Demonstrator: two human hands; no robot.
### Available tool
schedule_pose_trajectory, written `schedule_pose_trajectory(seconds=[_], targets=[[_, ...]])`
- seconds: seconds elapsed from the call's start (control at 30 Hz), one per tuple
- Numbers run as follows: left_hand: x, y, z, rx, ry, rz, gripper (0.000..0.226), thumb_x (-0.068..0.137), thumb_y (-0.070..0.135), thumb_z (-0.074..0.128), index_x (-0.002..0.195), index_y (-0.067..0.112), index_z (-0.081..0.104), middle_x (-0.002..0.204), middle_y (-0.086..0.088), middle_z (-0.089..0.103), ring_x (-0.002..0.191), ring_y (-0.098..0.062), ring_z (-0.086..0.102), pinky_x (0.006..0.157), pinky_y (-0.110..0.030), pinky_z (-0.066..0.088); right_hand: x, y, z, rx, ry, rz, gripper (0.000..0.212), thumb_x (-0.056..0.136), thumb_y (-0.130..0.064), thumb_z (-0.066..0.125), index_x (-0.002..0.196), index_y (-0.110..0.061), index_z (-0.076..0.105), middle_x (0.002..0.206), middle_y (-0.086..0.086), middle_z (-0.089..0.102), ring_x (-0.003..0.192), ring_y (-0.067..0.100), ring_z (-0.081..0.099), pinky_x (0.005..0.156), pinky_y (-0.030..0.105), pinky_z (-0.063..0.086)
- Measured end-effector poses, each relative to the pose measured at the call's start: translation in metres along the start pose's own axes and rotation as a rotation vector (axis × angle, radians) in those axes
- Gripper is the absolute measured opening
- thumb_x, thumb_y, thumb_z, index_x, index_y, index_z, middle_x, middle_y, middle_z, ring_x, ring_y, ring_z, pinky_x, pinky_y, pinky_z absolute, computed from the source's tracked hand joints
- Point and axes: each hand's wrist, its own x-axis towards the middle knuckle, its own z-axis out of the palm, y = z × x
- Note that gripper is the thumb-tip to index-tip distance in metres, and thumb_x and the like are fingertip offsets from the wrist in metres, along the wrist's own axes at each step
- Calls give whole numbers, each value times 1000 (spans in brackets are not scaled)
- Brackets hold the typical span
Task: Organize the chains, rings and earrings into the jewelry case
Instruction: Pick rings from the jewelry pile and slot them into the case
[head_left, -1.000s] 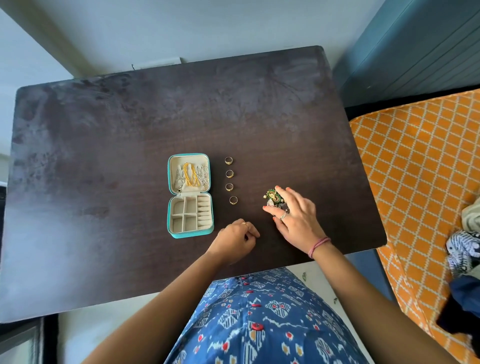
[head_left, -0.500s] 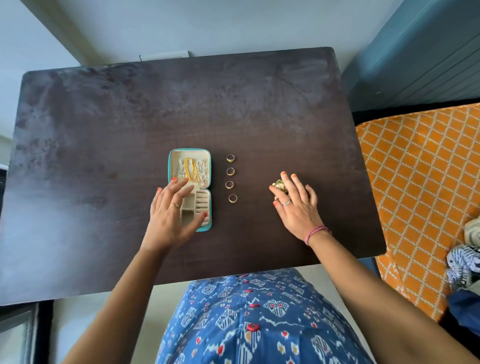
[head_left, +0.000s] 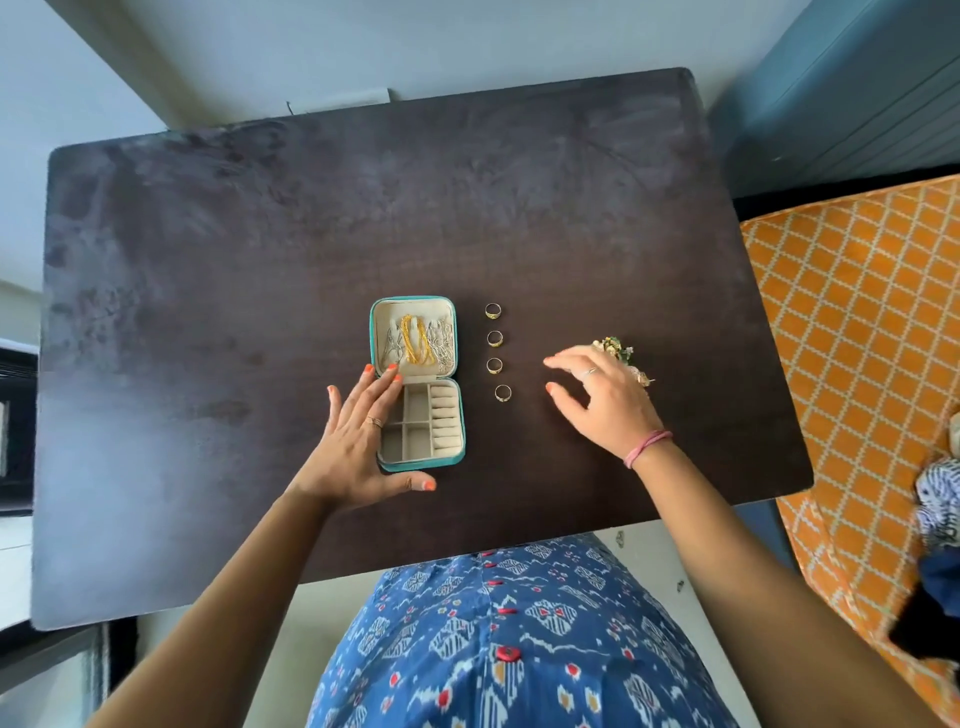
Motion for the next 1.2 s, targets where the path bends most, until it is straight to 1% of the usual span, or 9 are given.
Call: schedule_pose_trajectory(seconds=[0.07,0.17,0.27,0.43,0.57,0.67,0.83,0.93,1.2], targets=[[2,0,3,-3,11,-7,121,65,91,43,154,16,8,161,4,0,148,-17,-12,112,-58,-9,0,-16,9,112,-115,37,26,87,-23,65,112,-20,66,108,-2,61,87,12,65,79,20,45],[3,1,11,7,19,-25,119,68,89,42,153,12,10,162,-2,3,149,-26,-10,111,-60,-4,-1,-31,24,115,-201,54,33,87,-28,66,119,-21,63,113,-3,60,96,10,61,86,21,46],[2,2,17,25,17,-80,120,67,90,38,153,11,9,161,-1,-1,148,-29,-7,111,-60,-4,0,-39,36,27,-162,-20,34,84,-23,71,116,-15,66,109,0,65,94,19,59,86,30,50],[6,1,21,55,29,-108,117,71,88,33,152,6,14,160,-9,11,147,-34,10,109,-68,4,3,-43,48,-92,-24,-95,23,81,-13,74,103,-13,73,93,0,68,78,18,61,73,28,55],[8,-4,20,60,47,-88,114,71,84,40,152,8,13,160,-8,11,148,-30,8,110,-69,5,4,-47,47,-123,1,-125,17,77,-11,76,94,-12,75,87,0,69,74,16,62,69,25,56],[8,-8,20,63,52,-80,113,70,79,46,152,9,13,160,-8,12,147,-30,12,111,-69,5,8,-52,47,-66,-6,-67,14,78,-10,72,91,-10,74,86,3,71,74,19,64,66,32,58],[5,-10,21,12,69,-65,115,70,84,42,153,11,10,161,-4,8,148,-22,11,116,-56,-4,18,-77,42,136,11,39,16,76,-9,71,91,-13,73,80,-1,70,70,13,63,63,29,56],[4,-13,21,-24,102,-48,107,74,78,46,152,11,16,161,-4,13,147,-20,18,118,-52,7,27,-95,45,232,7,26,15,80,-11,68,95,-12,71,80,0,68,72,12,63,65,27,56],[7,-12,22,28,120,-96,109,69,80,52,150,12,23,158,-3,22,144,-18,25,116,-43,14,40,-102,64,-25,-63,-201,29,90,-21,47,102,-7,70,90,6,69,78,22,61,76,28,51]])
